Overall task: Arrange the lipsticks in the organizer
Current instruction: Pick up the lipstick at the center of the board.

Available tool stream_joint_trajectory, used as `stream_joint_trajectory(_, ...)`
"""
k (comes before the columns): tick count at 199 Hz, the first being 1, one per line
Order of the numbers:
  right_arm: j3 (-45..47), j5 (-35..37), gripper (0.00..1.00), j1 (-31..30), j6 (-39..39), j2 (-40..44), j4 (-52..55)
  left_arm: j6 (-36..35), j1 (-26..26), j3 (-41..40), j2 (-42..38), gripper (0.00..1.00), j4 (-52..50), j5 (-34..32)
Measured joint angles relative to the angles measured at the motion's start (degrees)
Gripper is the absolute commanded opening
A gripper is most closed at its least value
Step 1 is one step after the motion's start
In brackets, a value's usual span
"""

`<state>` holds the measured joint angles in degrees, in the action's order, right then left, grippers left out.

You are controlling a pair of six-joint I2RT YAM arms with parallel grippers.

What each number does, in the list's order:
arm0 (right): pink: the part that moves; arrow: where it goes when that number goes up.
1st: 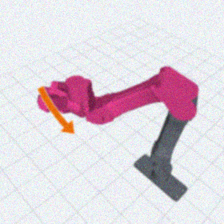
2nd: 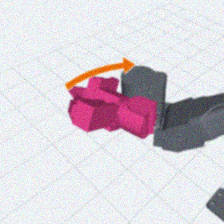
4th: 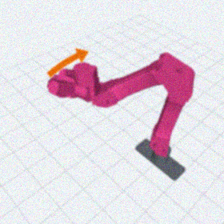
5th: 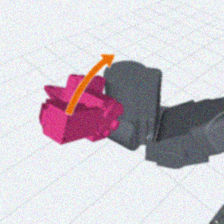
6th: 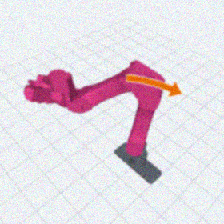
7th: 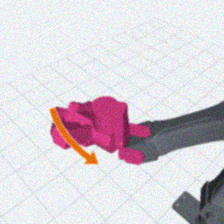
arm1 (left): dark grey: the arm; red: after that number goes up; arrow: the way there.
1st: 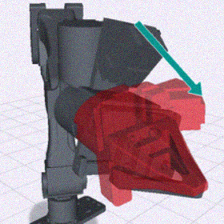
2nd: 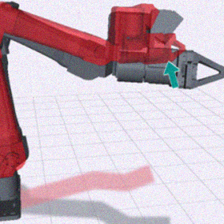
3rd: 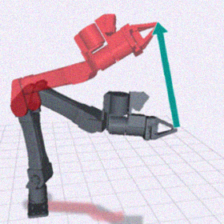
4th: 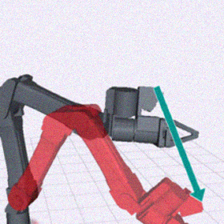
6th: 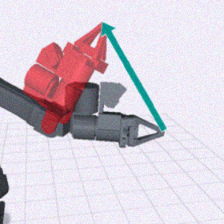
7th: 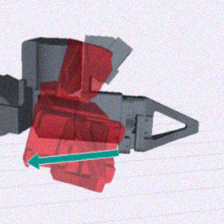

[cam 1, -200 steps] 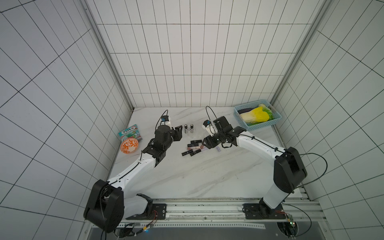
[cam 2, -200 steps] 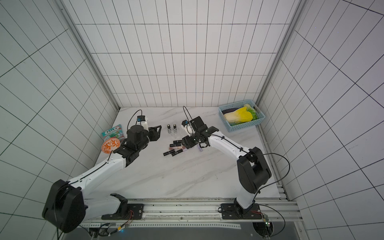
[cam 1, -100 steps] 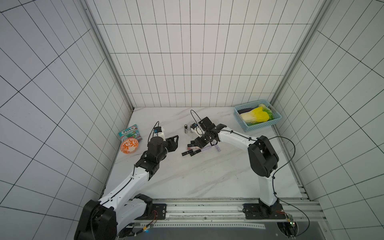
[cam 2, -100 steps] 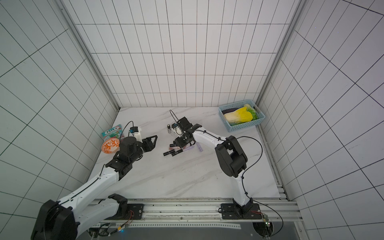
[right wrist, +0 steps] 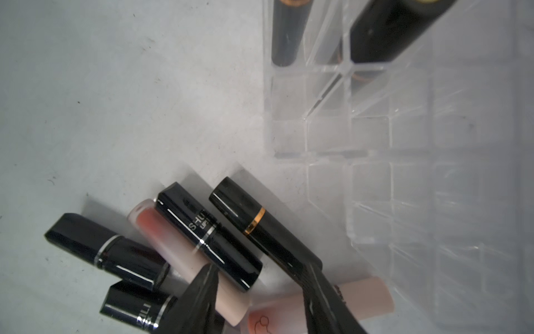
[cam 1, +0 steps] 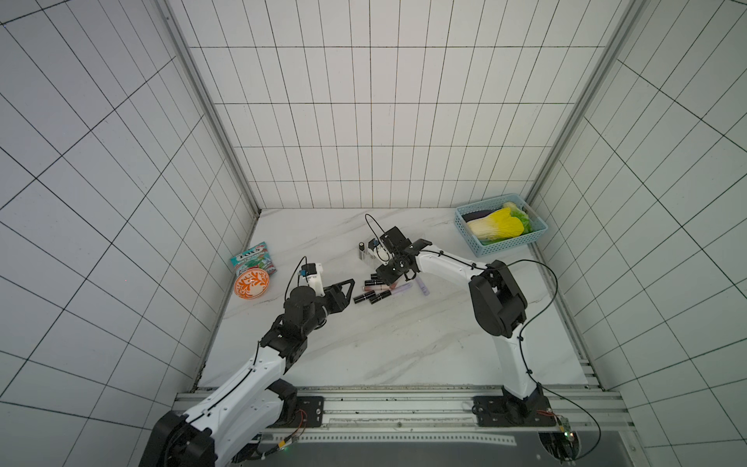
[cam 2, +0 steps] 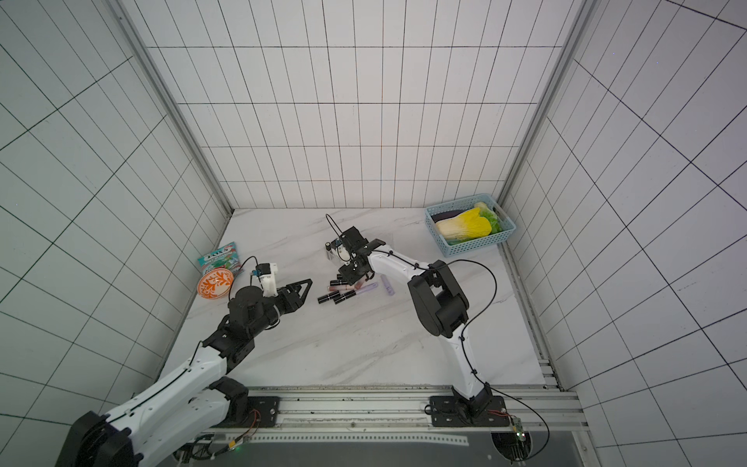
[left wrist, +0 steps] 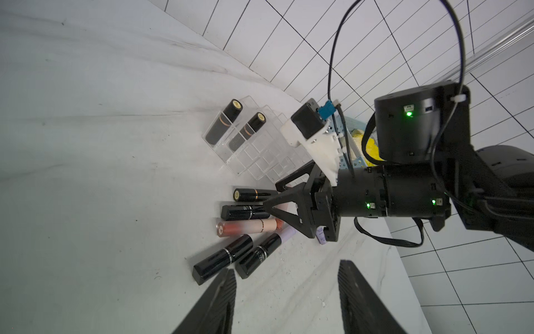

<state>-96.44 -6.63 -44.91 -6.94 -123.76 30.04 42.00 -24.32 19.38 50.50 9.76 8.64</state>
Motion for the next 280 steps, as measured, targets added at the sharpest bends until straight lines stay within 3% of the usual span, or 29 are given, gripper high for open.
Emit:
stream_joint_trajectory(51, -0.1, 0.2, 0.53, 1.2, -0.2, -0.5, -0.2, 3.1, -1.7, -1.7, 3.4, 0.54, 2.9, 0.6)
stream_joint_trajectory(94, -1.3, 0.2, 0.54, 1.6, -0.2, -1.9, -0.6, 5.0, -8.0, -2.6, 5.9, 0.54, 6.4, -2.4)
stream_joint_trajectory(214, -3.3, -1.6, 0.56, 1.5, -0.2, -4.8, 0.6, 6.9, -12.0, -2.6, 18.3, 0.54, 11.9, -3.8)
stream_joint_trajectory(280, -4.3, -3.0, 0.34, 1.5, -0.1, -5.6, 1.6, 7.2, -14.1, 0.3, 26.1, 0.54, 14.2, -3.4)
